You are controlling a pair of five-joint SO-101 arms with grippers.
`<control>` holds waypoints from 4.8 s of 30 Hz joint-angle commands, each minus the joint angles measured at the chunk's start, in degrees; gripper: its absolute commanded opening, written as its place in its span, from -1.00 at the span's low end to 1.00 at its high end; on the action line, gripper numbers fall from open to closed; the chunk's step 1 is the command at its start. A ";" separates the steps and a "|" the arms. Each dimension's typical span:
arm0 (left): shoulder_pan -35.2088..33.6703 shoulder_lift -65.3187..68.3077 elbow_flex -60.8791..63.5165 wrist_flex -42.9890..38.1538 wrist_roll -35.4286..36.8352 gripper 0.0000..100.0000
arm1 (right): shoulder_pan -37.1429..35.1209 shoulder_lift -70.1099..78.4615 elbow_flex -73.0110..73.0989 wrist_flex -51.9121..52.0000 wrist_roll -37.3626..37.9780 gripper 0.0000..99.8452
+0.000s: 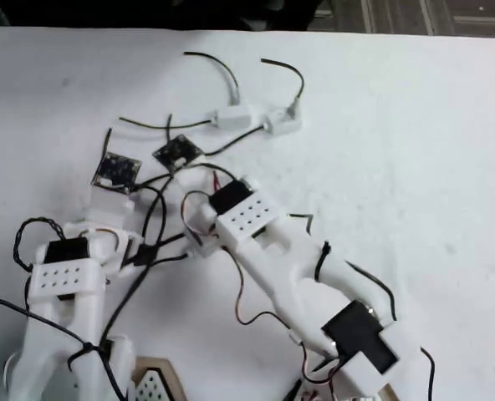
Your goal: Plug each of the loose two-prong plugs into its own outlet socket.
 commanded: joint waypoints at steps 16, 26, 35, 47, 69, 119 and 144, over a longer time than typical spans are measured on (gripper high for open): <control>-0.22 -1.45 -0.26 -0.53 0.00 -0.32 | 3.91 -2.51 -3.16 -2.68 -0.18 -0.92; -0.22 -1.45 -0.26 -0.53 0.00 -0.32 | 5.93 4.09 -2.20 -3.38 -0.70 -0.96; -0.22 -1.45 -0.26 -0.53 0.00 -0.32 | 5.93 5.85 -2.02 -3.38 -3.08 -0.96; -0.31 -1.45 -0.26 -0.53 0.00 -0.32 | 5.93 15.69 -2.29 -4.97 -3.08 -0.96; -8.75 -1.54 -4.31 -0.09 6.59 -0.31 | 19.82 2.07 -10.02 -4.70 0.88 -0.96; -19.03 -0.84 -23.12 10.90 -14.51 -0.32 | 22.46 -13.49 -12.31 24.48 6.95 -0.93; -12.88 42.42 -36.22 1.93 -38.86 -0.34 | 18.77 -25.63 26.46 -8.13 6.59 -0.93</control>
